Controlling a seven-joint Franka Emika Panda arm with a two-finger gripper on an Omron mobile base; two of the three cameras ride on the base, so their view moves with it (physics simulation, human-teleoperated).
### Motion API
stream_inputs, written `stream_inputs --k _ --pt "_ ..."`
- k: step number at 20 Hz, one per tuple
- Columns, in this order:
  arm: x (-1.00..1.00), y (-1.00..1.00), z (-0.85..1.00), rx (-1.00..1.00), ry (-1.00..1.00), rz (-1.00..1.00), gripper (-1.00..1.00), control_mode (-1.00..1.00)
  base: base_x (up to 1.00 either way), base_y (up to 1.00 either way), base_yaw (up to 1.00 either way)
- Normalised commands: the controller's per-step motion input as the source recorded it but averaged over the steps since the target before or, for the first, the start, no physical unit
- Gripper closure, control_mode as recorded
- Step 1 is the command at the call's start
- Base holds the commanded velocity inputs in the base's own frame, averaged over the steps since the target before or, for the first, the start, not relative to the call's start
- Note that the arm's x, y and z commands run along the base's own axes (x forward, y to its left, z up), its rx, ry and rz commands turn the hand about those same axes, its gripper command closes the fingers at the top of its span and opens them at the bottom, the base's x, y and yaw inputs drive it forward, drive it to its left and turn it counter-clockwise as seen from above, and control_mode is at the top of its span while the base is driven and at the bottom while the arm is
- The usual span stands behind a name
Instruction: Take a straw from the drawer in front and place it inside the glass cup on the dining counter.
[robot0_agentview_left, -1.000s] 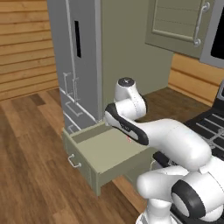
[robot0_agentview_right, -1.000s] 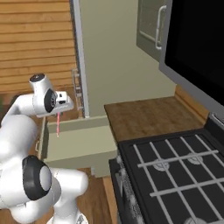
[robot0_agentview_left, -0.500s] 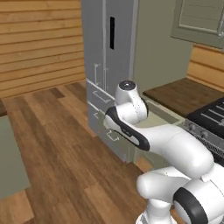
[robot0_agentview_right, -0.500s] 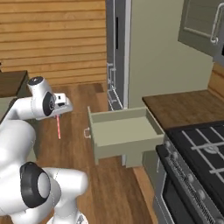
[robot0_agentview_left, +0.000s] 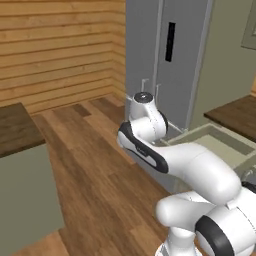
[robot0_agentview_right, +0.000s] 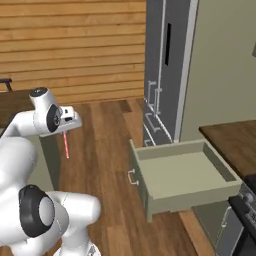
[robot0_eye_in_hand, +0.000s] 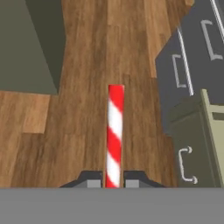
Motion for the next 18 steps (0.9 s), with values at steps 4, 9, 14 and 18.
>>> stream_inputs --k 4,9,14,18 --pt "0.0 0.0 0.0 0.0 0.0 0.0 1.0 1.0 1.0 0.29 0.0" --pt "0.0 0.0 0.0 0.0 0.0 0.0 1.0 1.0 1.0 0.3 0.0" --pt "0.0 0.0 0.0 0.0 0.0 0.0 1.0 1.0 1.0 0.2 0.0" --pt "0.0 0.0 0.0 0.0 0.0 0.0 1.0 1.0 1.0 0.0 0.0"
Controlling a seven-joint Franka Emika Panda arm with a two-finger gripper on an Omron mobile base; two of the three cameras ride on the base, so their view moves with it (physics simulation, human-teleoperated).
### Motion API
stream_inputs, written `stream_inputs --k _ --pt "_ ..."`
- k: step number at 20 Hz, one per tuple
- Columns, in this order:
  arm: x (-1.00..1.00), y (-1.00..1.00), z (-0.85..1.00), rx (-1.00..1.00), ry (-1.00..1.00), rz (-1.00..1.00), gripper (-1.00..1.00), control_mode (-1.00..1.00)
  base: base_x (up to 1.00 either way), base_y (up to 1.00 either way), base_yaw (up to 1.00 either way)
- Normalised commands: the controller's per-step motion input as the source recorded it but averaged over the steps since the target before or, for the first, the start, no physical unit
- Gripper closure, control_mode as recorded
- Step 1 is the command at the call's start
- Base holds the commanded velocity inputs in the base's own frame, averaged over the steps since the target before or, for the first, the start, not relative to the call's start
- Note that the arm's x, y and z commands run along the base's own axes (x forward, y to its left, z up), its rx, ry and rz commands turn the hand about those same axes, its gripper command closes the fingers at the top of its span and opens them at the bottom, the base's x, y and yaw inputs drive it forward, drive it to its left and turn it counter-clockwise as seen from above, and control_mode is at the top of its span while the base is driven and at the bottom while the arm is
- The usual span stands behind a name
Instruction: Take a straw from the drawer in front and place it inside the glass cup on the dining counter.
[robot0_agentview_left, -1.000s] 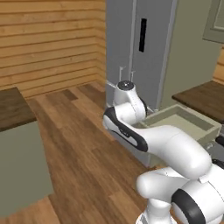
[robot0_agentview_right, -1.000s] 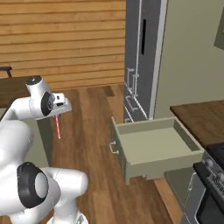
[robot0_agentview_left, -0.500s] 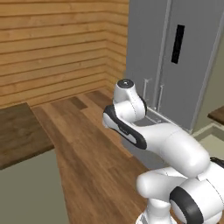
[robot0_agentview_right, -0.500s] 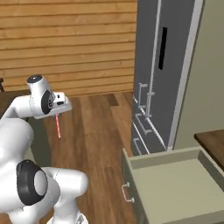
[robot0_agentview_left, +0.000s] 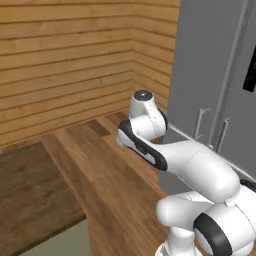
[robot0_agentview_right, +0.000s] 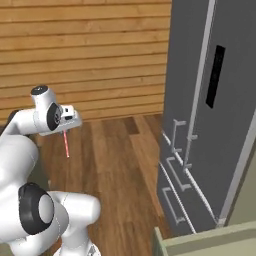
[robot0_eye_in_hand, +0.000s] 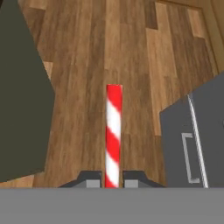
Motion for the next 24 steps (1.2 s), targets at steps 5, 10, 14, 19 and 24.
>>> stream_inputs --k 5,10,14,19,24 --pt "0.0 0.0 0.0 0.0 0.0 0.0 1.0 1.0 1.0 0.0 0.0" --pt "0.0 0.0 0.0 0.0 0.0 0.0 1.0 1.0 1.0 0.0 0.07" --pt "0.0 0.0 0.0 0.0 0.0 0.0 1.0 1.0 1.0 0.0 0.22" --pt "0.0 0.0 0.0 0.0 0.0 0.0 1.0 1.0 1.0 0.0 0.38" --pt "0.0 0.0 0.0 0.0 0.0 0.0 1.0 1.0 1.0 0.0 0.48"
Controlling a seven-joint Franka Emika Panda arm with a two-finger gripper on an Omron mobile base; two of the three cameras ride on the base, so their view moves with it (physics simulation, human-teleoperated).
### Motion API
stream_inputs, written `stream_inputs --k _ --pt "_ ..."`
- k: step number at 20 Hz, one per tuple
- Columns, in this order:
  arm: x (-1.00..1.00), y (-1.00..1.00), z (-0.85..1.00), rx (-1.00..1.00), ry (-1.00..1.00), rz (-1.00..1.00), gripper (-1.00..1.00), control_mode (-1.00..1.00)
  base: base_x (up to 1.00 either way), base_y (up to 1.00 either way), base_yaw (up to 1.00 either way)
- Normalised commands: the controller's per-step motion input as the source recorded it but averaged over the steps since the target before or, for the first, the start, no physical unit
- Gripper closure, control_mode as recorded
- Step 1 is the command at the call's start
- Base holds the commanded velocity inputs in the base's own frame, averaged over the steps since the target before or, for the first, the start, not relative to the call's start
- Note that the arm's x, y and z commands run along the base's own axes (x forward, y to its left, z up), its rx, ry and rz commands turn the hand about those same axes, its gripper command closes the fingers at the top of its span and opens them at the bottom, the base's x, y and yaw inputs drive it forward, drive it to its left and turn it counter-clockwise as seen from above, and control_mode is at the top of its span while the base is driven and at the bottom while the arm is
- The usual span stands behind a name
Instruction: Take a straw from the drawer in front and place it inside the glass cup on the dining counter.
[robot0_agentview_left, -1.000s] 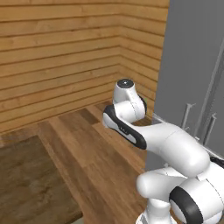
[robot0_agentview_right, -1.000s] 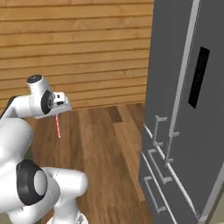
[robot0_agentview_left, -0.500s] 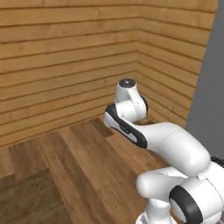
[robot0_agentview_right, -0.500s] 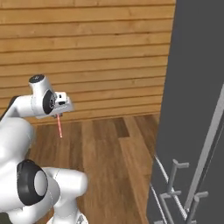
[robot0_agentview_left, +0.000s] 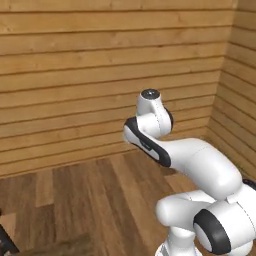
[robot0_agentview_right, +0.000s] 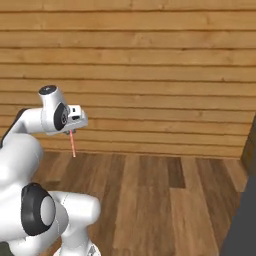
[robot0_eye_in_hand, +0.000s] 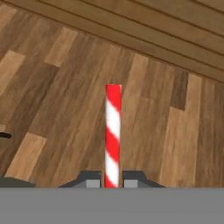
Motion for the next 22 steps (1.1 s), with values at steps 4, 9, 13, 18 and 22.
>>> stream_inputs --k 4,9,13,18,22 --pt "0.0 0.0 0.0 0.0 0.0 0.0 1.0 1.0 1.0 0.0 0.49" --pt "0.0 0.0 0.0 0.0 0.0 0.0 1.0 1.0 1.0 -0.02 0.55" --pt "0.0 0.0 0.0 0.0 0.0 0.0 1.0 1.0 1.0 -0.04 0.61" --pt "0.0 0.0 0.0 0.0 0.0 0.0 1.0 1.0 1.0 -0.01 0.65" --pt "0.0 0.0 0.0 0.0 0.0 0.0 1.0 1.0 1.0 0.0 0.68"
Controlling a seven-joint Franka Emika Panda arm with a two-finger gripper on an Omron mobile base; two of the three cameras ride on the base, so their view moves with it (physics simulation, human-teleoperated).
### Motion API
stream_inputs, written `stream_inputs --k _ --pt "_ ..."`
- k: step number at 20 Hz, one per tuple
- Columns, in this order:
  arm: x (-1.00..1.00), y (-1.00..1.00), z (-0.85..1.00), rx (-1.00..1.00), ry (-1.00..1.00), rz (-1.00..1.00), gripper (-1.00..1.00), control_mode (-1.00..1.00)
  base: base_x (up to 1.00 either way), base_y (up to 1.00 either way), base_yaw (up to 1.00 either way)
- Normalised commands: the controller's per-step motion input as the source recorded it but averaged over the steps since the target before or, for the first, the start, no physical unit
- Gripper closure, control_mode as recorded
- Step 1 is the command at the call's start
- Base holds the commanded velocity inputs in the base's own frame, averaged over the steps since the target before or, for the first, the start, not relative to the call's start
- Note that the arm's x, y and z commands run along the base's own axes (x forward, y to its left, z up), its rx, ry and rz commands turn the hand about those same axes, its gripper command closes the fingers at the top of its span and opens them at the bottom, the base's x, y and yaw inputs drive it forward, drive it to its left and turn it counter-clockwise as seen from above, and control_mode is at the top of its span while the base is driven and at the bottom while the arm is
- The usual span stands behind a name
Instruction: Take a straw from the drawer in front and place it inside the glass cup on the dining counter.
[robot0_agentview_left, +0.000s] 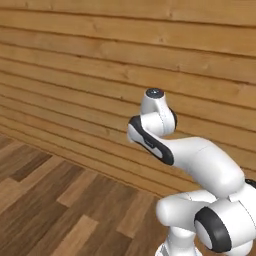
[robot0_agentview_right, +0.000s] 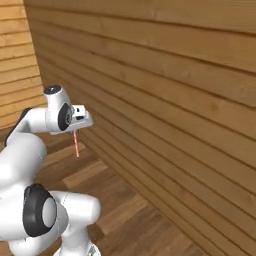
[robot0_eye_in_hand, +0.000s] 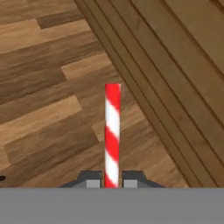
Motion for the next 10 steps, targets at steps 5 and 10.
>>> stream_inputs --k 5,10 --pt "0.0 0.0 0.0 0.0 0.0 0.0 1.0 1.0 0.91 0.0 0.74" --pt "0.0 0.0 0.0 0.0 0.0 0.0 1.0 1.0 0.75 0.0 0.8"
